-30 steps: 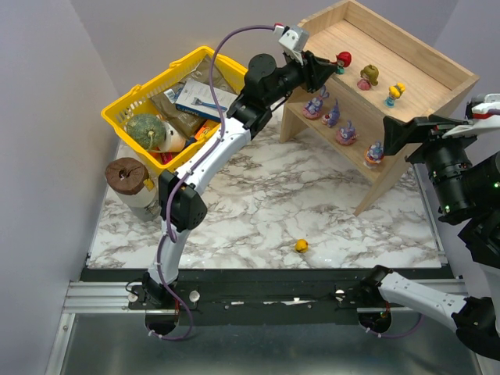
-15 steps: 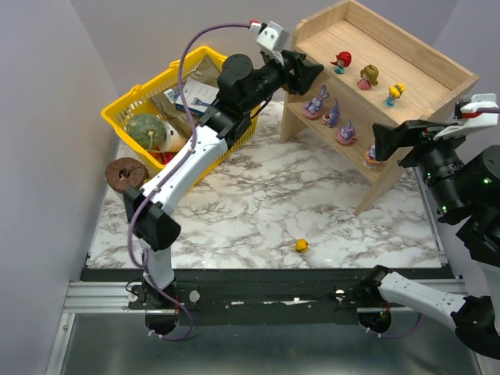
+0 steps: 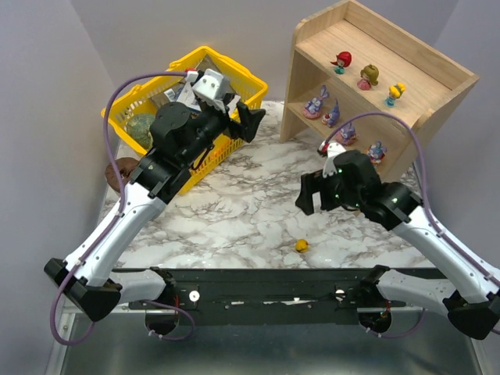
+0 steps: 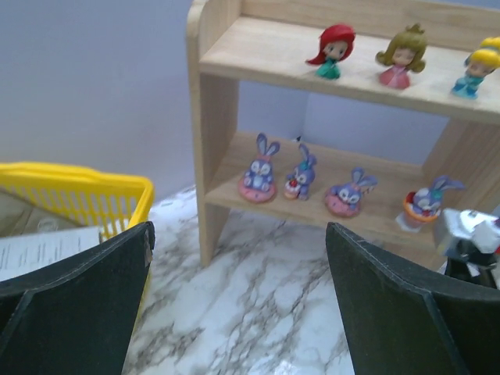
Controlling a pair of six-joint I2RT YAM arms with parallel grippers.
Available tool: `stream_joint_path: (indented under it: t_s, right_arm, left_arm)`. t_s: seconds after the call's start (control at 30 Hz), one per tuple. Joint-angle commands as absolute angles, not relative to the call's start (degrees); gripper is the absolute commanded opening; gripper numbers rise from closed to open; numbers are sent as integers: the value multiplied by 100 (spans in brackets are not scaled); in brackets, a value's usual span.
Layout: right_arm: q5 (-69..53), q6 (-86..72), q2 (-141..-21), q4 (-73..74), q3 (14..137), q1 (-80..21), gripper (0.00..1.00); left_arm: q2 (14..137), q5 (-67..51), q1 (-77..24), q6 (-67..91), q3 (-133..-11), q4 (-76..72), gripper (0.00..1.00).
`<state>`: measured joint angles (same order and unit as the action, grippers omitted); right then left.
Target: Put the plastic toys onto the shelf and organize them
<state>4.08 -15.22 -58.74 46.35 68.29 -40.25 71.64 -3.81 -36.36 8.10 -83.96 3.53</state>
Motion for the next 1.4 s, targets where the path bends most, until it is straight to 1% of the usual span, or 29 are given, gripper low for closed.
stream_joint_path:
  t_s: [0.0,0.1,0.3,0.47,0.57,0.67,0.7,0.73,0.83,1.13,1.3,1.37]
  right_arm:
    - [-869,-2495,-5871,4404,5855,-4253,100]
    - [-783,-2864,-6064,4245,5329,-4561,100]
    - [-729,-3164,-6372,4043,4817,-4834,99]
    - [-931,-2559,-6399,3964,4500,-4922,96]
    - [-687,-2207,-6381,3841,4377,-4931,96]
    - [-467,-1995,-6451,3753,4333,-4931,94]
    - [-414,-1969,-6460,3736,4307,-4931,93]
    - [-317,-1969,-6486,3683,4289,-4939,89]
    - [-211,-1951,-6460,3631,4333,-4939,84]
    - [167,-2293,-7084,4139,4517,-4931,81]
    - [141,-2724,-7119,3903,4491,-4940,80]
    - [228,-2829,-7312,3876,4535,-4948,79]
  left_arm:
    - [6724,-44,-3481,1027,-7823,1441,99]
    - [6513,-210,-3463,1212,-7384,1652,99]
    - [6267,-685,-3454,1433,-6724,1696,99]
    - [6214,-852,-3445,1424,-6469,1661,99]
    - [6240,-896,-3445,1459,-6416,1609,99]
    - [6240,-905,-3445,1529,-6416,1608,99]
    - [6240,-914,-3445,1538,-6416,1608,99]
    - [6232,-905,-3445,1538,-6416,1608,99]
    - [6179,-879,-3445,1512,-6416,1626,99]
    - [6135,-923,-3445,1556,-6434,1600,99]
    - [6161,-958,-3445,1626,-6363,1521,99]
    - [6196,-1002,-3445,1643,-6363,1512,99]
